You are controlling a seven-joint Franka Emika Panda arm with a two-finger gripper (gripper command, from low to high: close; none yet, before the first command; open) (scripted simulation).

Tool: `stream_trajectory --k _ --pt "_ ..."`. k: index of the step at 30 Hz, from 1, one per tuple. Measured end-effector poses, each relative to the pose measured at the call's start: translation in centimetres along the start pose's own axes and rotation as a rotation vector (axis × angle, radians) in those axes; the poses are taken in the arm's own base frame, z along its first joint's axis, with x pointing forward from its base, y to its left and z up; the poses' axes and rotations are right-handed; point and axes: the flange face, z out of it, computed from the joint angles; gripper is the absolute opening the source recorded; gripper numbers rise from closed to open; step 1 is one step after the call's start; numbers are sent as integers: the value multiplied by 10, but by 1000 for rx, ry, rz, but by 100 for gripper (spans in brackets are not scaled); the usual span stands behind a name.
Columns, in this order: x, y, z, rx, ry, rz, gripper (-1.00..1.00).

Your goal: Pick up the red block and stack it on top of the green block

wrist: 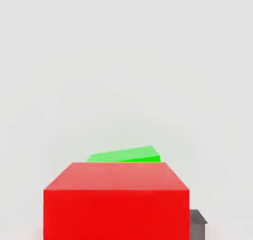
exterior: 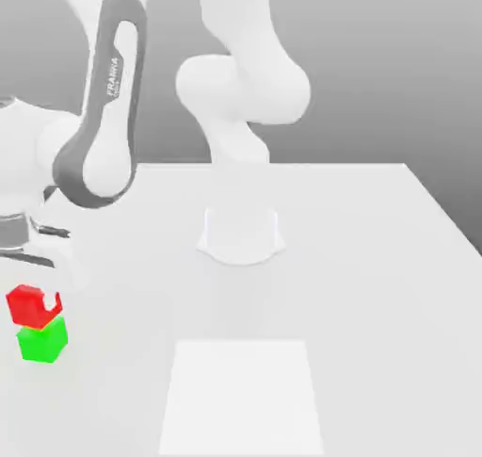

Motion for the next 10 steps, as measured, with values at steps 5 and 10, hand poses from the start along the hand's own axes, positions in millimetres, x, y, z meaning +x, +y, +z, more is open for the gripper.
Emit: stream_trajectory --k 5,10 --pt "0 0 0 0 0 0 100" --pt "2 -2 -21 3 5 -3 100"
